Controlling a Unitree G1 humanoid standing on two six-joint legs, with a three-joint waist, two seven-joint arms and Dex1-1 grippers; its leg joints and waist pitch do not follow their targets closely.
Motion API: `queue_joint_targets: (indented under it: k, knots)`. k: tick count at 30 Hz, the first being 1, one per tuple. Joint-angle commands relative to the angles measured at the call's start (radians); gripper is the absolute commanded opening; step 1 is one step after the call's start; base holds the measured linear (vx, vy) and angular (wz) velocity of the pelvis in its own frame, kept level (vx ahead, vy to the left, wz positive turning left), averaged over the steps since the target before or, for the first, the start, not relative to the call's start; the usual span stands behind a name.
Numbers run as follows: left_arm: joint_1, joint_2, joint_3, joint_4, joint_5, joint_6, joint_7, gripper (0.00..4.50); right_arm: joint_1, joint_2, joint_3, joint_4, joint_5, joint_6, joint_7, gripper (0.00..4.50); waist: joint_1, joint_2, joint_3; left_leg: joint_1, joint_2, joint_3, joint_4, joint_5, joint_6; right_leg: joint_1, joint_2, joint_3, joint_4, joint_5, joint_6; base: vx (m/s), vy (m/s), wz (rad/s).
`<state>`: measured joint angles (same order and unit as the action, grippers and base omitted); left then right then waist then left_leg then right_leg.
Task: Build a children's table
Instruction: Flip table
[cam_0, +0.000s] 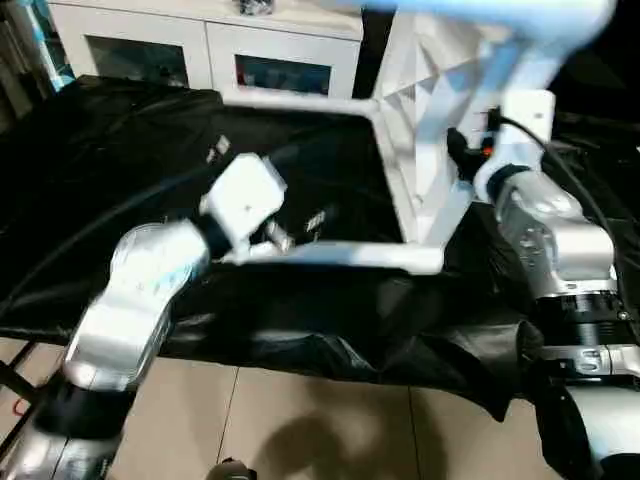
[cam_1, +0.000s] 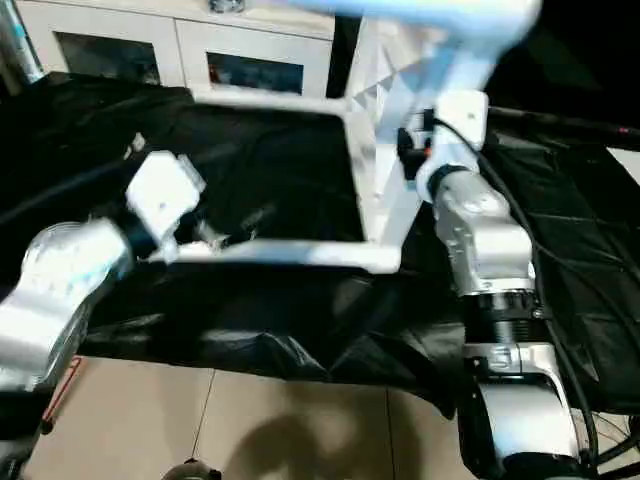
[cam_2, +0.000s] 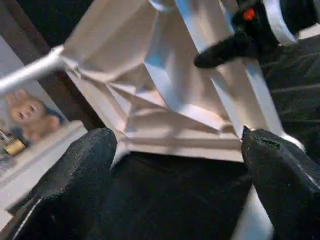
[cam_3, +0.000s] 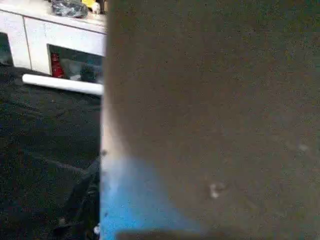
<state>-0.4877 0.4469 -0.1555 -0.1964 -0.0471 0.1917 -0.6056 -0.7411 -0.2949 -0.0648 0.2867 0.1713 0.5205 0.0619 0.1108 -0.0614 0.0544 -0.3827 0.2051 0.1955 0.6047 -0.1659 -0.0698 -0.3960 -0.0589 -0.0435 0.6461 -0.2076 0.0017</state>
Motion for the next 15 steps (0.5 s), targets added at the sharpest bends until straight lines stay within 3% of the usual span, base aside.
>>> queue_joint_targets:
  k: [1, 5, 7, 12, 15]
  knots:
    - [-0.037, 0.01, -0.015, 0.011, 0.022, -0.037, -0.01, 4.5, 0.062, 0.003, 0.031, 0.032, -0.032, 0.073, -0.009, 2.1, -0.01, 0.022, -0.064, 0.032, 0.02, -0.019, -0.072, -0.257, -0.111, 0.025, -0.059, 0.042, -0.083, -0.193, -0.088, 0.0, 0.0, 0.0]
    - [-0.082, 0.016, -0.021, 0.014, 0.037, -0.115, -0.029, 4.5, 0.096, 0.016, 0.052, 0.013, -0.036, 0.046, 0.016, 2.1, -0.008, 0.02, -0.068, 0.029, 0.021, -0.019, -0.072, -0.225, -0.108, 0.031, -0.061, 0.042, -0.077, -0.134, -0.093, 0.0, 0.0, 0.0]
    - [-0.102, 0.015, -0.021, 0.008, 0.04, -0.16, -0.036, 4.5, 0.111, 0.014, 0.07, 0.007, -0.044, 0.013, 0.04, 2.75, -0.009, 0.021, -0.068, 0.028, 0.021, -0.019, -0.072, -0.23, -0.109, 0.031, -0.062, 0.042, -0.078, -0.132, -0.098, 0.0, 0.0, 0.0]
    - [-0.167, 0.001, -0.009, 0.03, 0.105, -0.325, 0.039, 4.5, 0.15, 0.008, 0.09, -0.033, -0.065, -0.093, 0.075, 3.09, -0.012, 0.01, -0.074, 0.022, 0.021, -0.019, -0.07, -0.219, -0.098, 0.038, -0.064, 0.043, -0.076, -0.122, -0.1, 0.0, 0.0, 0.0]
    - [-0.193, -0.012, 0.01, 0.05, 0.135, -0.398, 0.09, 4.5, 0.172, 0.004, 0.09, -0.054, -0.075, -0.159, 0.08, 3.28, -0.015, 0.013, -0.073, 0.017, 0.021, -0.017, -0.065, -0.177, -0.082, 0.04, -0.063, 0.044, -0.071, -0.081, -0.108, 0.0, 0.0, 0.0]
